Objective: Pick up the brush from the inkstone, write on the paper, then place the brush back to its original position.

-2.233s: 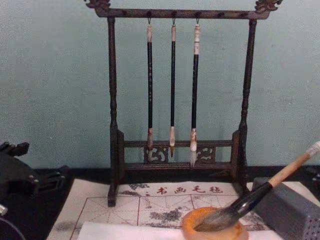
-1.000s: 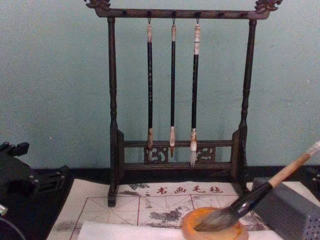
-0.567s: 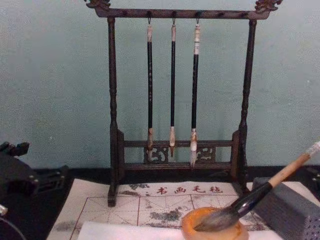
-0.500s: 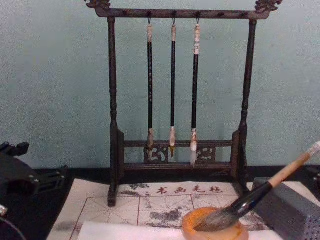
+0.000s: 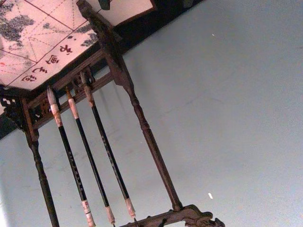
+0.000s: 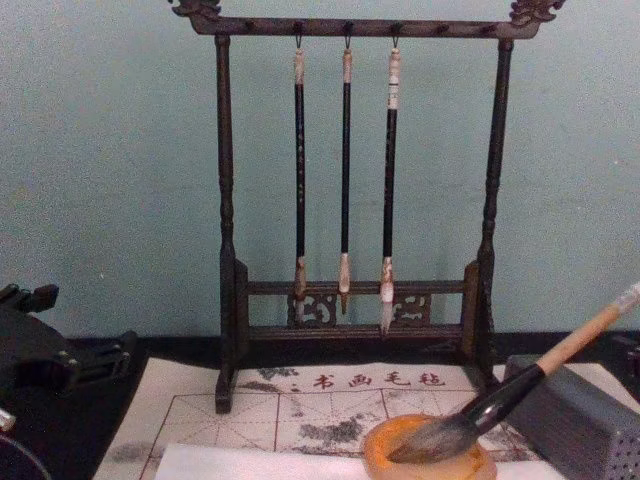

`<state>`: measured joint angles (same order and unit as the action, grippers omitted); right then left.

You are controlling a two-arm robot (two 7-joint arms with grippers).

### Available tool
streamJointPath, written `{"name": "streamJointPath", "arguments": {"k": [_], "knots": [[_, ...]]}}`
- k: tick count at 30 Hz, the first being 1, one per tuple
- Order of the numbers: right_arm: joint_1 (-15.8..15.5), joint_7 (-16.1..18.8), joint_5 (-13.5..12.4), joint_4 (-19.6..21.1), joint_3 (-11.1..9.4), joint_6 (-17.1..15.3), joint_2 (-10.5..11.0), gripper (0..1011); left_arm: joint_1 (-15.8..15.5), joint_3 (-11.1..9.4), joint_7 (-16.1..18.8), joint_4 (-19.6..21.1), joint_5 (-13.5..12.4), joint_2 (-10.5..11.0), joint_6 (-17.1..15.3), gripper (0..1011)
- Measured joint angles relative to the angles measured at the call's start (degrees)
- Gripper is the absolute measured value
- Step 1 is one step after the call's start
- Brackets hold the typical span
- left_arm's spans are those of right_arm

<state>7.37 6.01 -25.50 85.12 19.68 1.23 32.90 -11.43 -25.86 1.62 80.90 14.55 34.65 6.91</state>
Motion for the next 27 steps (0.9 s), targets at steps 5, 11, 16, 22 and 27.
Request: {"name": "streamJointPath", "arguments": {"k": [5, 11, 16, 22, 27], "knots": [[-1.0, 2.3, -5.8, 1.1, -2.6, -3.8, -1.8, 1000, 0.0, 0.0, 0.0, 0.0, 0.0, 0.0, 0.0, 1001], [-1.6, 3.6, -12.6, 1.4, -5.9, -8.7, -4.9, 1000, 0.0, 0.0, 0.0, 0.0, 0.0, 0.0, 0.0, 1001], [-1.6, 3.7, -17.3, 1.4, -8.3, -11.9, -7.6, 1000, 0.0, 0.0, 0.0, 0.0, 0.0, 0.0, 0.0, 1001], [-0.9, 2.9, -23.1, 0.6, -10.3, -14.3, -10.5, 1000, 0.0, 0.0, 0.0, 0.0, 0.0, 0.0, 0.0, 1001], [0.4, 1.2, -27.6, -0.8, -11.3, -16.1, -12.7, 1000, 0.0, 0.0, 0.0, 0.0, 0.0, 0.0, 0.0, 1001]]}}
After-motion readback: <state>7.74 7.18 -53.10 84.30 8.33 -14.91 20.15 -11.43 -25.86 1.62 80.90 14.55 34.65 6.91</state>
